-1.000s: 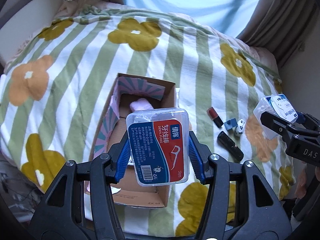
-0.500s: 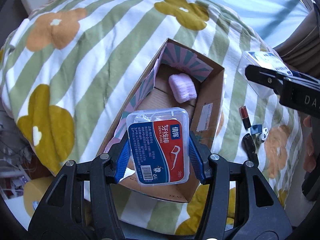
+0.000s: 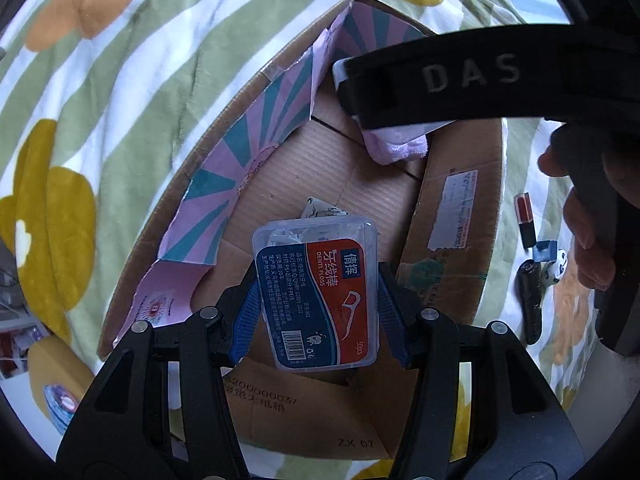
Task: Organize objects
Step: 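Carry both floss boxes into the cardboard box and open both grippers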
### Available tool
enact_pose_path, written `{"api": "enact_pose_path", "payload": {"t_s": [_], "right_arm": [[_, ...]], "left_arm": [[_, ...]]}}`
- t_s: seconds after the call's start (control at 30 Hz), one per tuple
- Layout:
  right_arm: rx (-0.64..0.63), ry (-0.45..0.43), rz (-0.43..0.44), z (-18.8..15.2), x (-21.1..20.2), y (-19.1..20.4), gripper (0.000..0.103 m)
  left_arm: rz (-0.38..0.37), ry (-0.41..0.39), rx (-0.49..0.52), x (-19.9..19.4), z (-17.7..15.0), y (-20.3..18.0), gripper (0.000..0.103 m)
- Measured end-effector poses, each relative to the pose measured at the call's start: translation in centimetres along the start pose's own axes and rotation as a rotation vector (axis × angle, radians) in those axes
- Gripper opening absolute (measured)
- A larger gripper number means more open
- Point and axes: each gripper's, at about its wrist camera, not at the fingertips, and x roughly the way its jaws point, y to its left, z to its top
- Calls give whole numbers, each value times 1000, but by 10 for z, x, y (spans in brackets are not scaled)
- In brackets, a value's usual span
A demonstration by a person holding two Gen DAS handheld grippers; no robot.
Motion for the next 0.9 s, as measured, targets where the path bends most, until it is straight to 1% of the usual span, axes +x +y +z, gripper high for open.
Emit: {"api": "enact_pose_path", "payload": {"t_s": [0.07, 0.13, 0.2, 0.37, 0.5, 0.53, 0.57, 0.6, 0.63, 0.67, 0.77, 0.9], "right_arm": [[-42, 30, 4, 1, 17, 3, 89], [-66, 36, 15, 1, 25, 5, 89], [-72, 40, 34, 3, 29, 5, 89], [-98, 57, 47, 3, 35, 7, 89], [-122, 71, 76, 2, 38, 11, 89], [-129, 79, 75, 2, 39, 13, 89], [-135, 79, 64, 2, 40, 14, 90], [-140, 81, 45, 1, 41, 16, 91], [-144, 78, 25, 0, 41, 17, 99], [-147, 68, 23, 0, 40, 16, 103], [-150, 59, 44, -2, 38, 15, 103], [-139, 53, 45, -3, 35, 15, 103]], "left_arm": [[9, 6, 10, 7, -1, -2, 50], [22, 8, 15, 11, -2, -3, 50], [27, 14, 16, 15, -4, -3, 50], [42, 22, 28, 18, -11, -6, 50], [18, 24, 40, 18, -18, -10, 51], [15, 25, 39, 18, -19, -11, 55], [17, 30, 37, 18, -20, -13, 80], [25, 32, 37, 18, -21, -14, 101], [26, 14, 36, 16, -22, -15, 103], [15, 7, 35, 15, -23, -16, 103], [13, 9, 20, 16, -25, -17, 103], [11, 12, 12, 19, -28, -17, 103]]}}
